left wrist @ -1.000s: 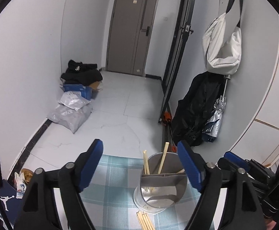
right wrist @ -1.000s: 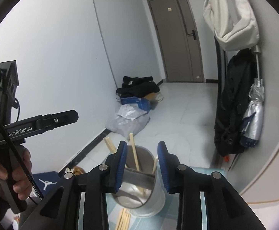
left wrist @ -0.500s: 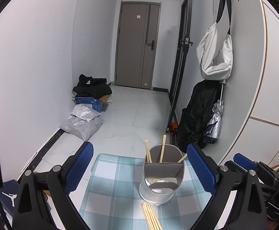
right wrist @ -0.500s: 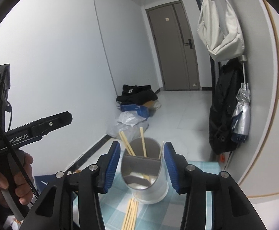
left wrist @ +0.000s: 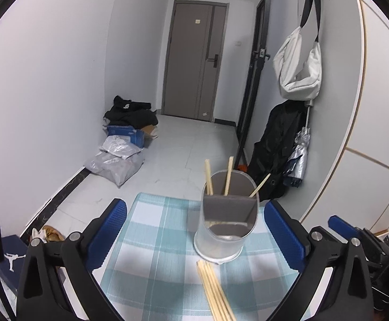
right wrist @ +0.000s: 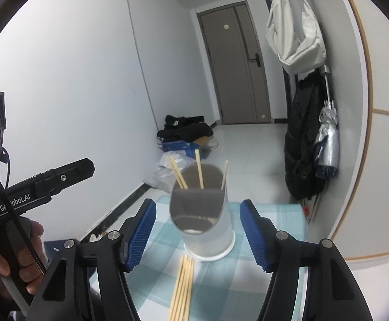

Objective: Organize utensils
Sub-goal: 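Move both open grippers down toward the chopstick bundle beside the holder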

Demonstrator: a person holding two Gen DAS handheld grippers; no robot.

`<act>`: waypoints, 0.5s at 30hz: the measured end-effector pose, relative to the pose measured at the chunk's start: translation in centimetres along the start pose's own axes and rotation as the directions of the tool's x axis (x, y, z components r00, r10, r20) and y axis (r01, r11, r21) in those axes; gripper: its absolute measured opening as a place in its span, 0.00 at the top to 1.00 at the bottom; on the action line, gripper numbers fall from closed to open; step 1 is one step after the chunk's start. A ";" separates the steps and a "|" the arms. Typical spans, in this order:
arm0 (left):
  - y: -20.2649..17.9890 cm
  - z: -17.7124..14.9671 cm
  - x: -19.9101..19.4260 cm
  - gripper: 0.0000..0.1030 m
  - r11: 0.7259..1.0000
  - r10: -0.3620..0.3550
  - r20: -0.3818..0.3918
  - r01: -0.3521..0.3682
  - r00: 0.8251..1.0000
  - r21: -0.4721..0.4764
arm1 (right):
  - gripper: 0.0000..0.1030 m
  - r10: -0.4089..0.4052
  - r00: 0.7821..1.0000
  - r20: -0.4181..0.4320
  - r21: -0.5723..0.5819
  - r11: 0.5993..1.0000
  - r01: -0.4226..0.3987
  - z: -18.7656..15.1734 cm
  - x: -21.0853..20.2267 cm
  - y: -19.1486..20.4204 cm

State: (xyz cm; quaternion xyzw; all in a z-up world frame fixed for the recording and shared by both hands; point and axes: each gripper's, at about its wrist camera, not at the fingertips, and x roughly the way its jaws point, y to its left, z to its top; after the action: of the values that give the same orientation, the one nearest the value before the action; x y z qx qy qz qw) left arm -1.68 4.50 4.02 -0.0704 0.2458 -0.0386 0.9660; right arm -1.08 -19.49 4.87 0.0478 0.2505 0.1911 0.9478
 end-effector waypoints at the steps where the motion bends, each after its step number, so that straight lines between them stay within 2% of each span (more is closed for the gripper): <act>1: 0.1 -0.2 0.1 0.02 1.000 0.003 -0.005 -0.003 1.000 -0.007 | 0.34 -0.003 1.000 -0.003 0.000 1.000 0.003 -0.3 0.1 0.0; 7: 1.0 -1.9 1.4 0.02 0.998 0.010 -0.001 -0.010 1.000 -0.057 | 0.34 -0.025 0.999 -0.036 -0.008 1.000 0.024 -2.2 1.3 0.0; 15: 2.9 -4.8 5.0 0.02 0.994 0.019 -0.108 -0.030 0.994 -0.104 | 0.32 -0.057 0.991 -0.123 -0.028 0.998 0.054 -4.9 3.8 -1.0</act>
State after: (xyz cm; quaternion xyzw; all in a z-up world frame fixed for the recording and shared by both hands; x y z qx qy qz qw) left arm 0.47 6.27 -2.94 -0.1163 0.2995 -0.0175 0.9468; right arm -0.07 -18.98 -1.31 0.0174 0.3077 0.1702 0.9360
